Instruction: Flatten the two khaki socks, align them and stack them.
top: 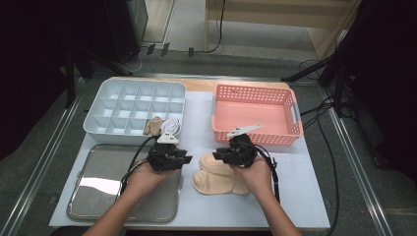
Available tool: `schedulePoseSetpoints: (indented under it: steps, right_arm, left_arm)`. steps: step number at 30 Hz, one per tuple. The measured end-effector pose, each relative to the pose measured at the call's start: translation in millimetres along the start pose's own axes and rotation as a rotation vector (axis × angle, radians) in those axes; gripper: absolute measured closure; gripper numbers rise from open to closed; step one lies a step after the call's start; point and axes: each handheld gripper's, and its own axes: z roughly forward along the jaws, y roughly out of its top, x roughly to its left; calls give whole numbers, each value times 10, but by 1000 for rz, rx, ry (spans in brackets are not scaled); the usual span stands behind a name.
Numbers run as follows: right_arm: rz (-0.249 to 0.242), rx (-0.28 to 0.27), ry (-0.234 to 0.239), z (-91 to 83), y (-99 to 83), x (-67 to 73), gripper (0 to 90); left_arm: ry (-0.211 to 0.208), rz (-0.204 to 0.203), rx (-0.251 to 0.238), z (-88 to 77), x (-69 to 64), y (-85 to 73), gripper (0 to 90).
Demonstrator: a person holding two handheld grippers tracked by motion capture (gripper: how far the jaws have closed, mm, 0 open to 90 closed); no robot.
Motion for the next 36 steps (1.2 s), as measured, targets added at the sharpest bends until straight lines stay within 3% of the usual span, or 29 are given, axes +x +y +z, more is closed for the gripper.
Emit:
schedulePoseSetpoints:
  steps: [11, 21, 27, 33, 36]
  right_arm:
    - [60, -35, -82, -384, -182, -196, 794]
    - [147, -43, -146, -603, -420, -416, 784]
    - [176, -30, -178, -588, -513, -533, 722]
    - [192, -35, -185, -532, -521, -636, 616]
    - [205, -36, -185, -500, -513, -676, 581]
  left_arm:
    - [-20, 49, 13, 213, -92, 75, 604]
    - [-33, 54, 29, 405, -118, 112, 582]
    - [-25, 66, 60, 482, -127, 103, 590]
    - [-24, 50, 91, 544, -112, 84, 655]
    - [-15, 72, 89, 556, -134, 79, 689]
